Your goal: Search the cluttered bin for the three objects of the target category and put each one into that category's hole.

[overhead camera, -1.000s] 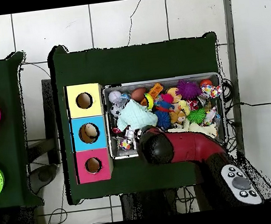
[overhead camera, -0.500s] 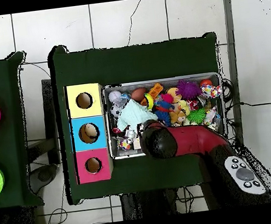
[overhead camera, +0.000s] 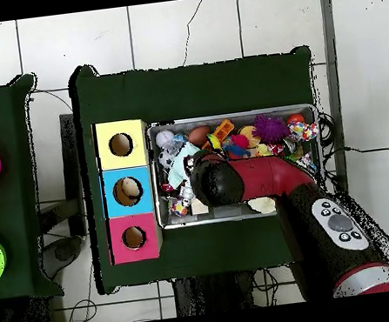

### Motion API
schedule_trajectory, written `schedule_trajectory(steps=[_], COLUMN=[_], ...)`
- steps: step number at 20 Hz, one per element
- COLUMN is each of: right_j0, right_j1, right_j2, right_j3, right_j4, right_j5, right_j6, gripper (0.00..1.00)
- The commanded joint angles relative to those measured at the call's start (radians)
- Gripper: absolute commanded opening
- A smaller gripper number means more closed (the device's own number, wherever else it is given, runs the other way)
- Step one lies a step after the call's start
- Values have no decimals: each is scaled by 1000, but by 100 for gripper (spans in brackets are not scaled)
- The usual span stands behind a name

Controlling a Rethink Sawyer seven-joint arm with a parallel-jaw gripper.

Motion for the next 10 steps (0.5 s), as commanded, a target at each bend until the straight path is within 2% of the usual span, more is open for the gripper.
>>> schedule_trajectory(steps=[1, 6, 10], right_j0=[-129, -192, -198], right_j1=[55, 72, 89], right_j2=[43, 30, 44], right_j3=[-158, -211, -232], right_j4=[-66, -97, -117], right_j5=[197, 236, 251], right_j6=[-186, -215, -200], gripper=[100, 100, 100])
